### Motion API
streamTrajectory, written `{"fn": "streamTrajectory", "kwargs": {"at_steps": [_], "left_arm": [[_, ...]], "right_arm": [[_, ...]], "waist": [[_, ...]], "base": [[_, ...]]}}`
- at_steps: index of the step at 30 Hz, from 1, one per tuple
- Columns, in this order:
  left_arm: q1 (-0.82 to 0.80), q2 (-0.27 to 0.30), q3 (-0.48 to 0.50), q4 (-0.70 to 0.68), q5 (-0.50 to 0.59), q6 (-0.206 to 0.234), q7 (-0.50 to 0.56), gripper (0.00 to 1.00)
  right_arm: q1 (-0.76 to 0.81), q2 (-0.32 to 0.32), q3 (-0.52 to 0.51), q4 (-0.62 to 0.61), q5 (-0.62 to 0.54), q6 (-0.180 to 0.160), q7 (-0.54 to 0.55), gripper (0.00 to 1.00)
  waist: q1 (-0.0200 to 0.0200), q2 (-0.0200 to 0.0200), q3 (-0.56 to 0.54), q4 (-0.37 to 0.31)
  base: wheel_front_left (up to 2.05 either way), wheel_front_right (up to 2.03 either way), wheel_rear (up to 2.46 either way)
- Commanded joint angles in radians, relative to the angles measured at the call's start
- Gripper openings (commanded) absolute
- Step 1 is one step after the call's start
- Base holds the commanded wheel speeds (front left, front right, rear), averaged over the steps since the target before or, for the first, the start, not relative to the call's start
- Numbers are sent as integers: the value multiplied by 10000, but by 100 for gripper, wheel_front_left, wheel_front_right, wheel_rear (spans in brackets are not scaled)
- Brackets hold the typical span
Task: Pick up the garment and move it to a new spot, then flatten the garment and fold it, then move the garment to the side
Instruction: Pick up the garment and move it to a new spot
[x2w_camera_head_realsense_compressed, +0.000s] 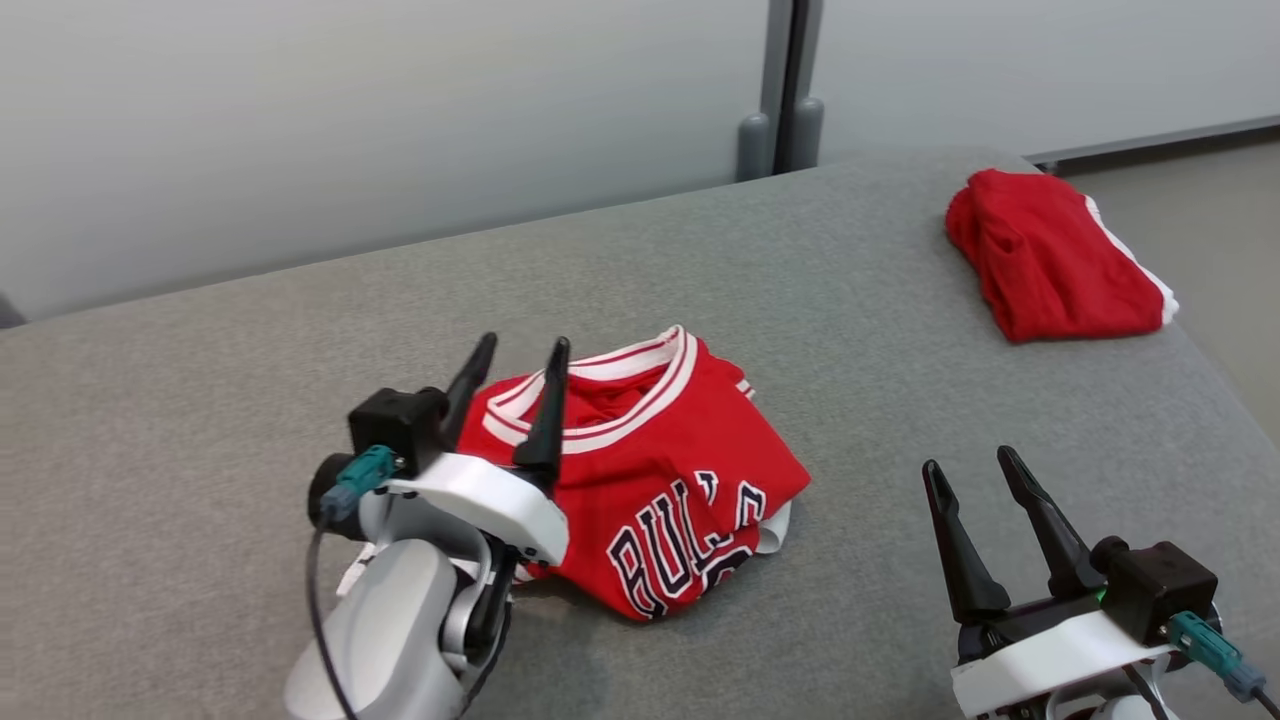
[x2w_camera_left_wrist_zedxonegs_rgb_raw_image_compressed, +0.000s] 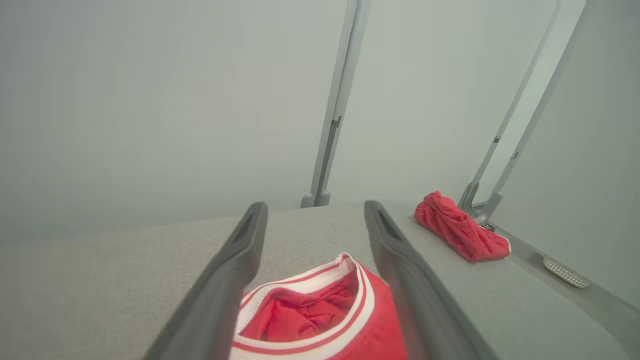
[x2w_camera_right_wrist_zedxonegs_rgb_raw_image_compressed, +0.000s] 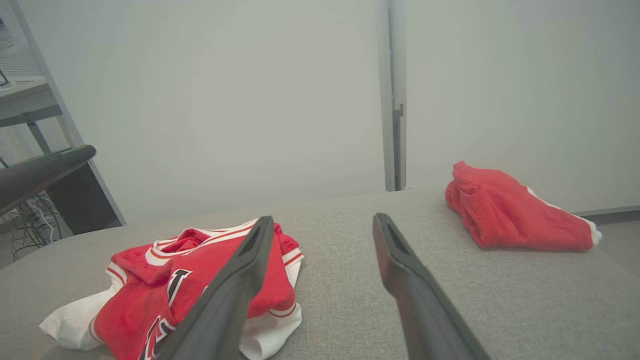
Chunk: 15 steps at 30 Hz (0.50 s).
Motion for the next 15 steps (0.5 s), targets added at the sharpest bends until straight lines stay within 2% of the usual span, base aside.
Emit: {"fn": "streamTrajectory", "kwargs": {"at_steps": [1, 7, 15], "left_arm": [[-2, 234, 530, -501, 175, 112, -102, 100], [1143, 373, 1540, -1870, 808, 214, -102, 100], [2912, 282, 2783, -3378, 1430, 261, -102, 100]], "right_arm": [[-127, -45, 153, -206, 41, -2, -61, 100], [-42, 0, 145, -141, 59, -2, -61, 100], [273, 23, -95, -81, 23, -2, -61, 100]], "waist": [[1, 0, -118, 266], [1, 0, -501, 1057], [1, 0, -1040, 2125]], "base": [[0, 0, 0], [0, 0, 0], [0, 0, 0]]}}
